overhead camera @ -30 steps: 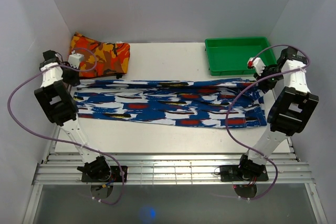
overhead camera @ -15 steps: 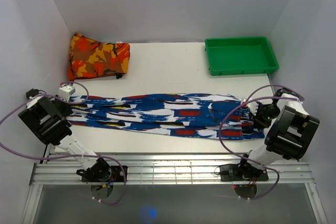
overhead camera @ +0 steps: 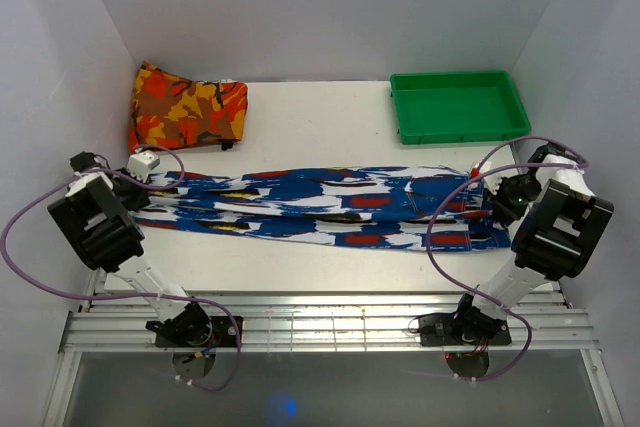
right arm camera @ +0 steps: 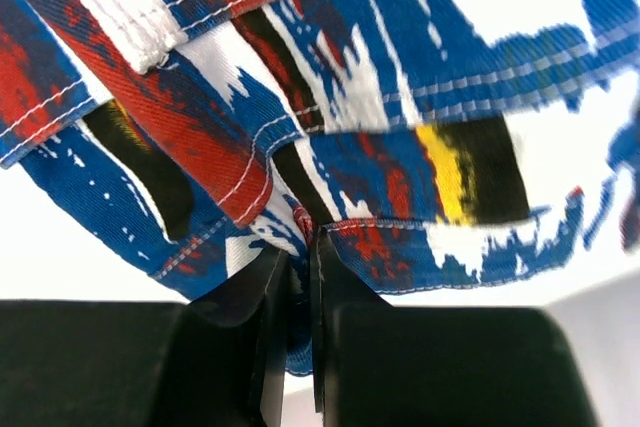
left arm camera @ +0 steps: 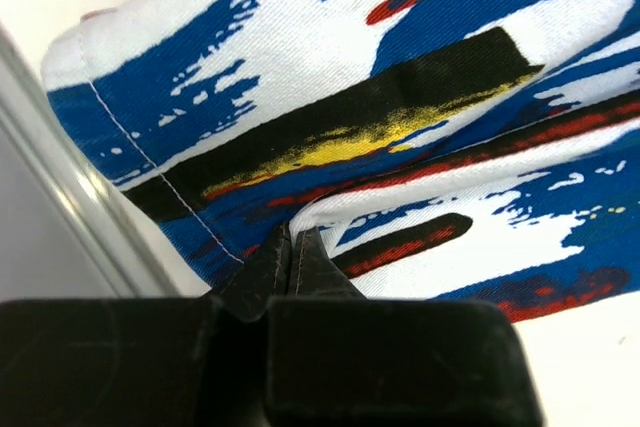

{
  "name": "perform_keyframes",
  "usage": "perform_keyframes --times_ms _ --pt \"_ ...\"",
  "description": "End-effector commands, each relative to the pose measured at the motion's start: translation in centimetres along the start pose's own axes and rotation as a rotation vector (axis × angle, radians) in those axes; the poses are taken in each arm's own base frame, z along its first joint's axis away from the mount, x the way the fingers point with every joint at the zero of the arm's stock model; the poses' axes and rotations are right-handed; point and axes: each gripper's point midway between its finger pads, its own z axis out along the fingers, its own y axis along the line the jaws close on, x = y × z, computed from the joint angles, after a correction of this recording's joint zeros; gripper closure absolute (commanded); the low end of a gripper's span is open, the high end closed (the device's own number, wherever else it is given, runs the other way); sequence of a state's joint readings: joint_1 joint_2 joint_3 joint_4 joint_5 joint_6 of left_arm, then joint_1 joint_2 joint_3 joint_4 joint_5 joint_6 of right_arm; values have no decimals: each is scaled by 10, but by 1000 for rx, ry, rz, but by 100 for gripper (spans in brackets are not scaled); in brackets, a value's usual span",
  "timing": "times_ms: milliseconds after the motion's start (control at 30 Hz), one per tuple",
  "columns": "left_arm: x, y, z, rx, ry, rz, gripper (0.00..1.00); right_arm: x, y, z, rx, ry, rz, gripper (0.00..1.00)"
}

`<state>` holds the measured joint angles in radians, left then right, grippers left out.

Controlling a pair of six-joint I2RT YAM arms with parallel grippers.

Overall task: Fold and stack the trousers
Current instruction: Fold the trousers

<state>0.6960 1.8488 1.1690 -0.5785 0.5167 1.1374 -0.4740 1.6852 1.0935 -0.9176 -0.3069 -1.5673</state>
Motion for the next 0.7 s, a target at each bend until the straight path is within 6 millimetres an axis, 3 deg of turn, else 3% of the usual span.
perform_keyframes --times_ms 0,133,267,367,400,467,667 --pt "-34 36 -7 -120 -12 46 100 13 -72 -48 233 110 -32 92" --pt "-84 72 -37 -188 -102 40 100 -11 -86 -80 263 46 -50 92" --pt "-106 92 -69 -212 -158 46 100 -19 -82 -112 292 7 -85 92" --pt "-91 86 -77 -200 -138 79 100 -3 -61 -107 256 44 -116 92" --pt "-84 82 -76 -193 -127 87 100 5 -48 -94 223 52 -115 92" --pt "-60 70 -63 -166 -79 90 100 19 -36 -82 196 79 -114 92" --pt "-4 57 -36 -147 42 76 100 44 14 -37 136 141 -175 92"
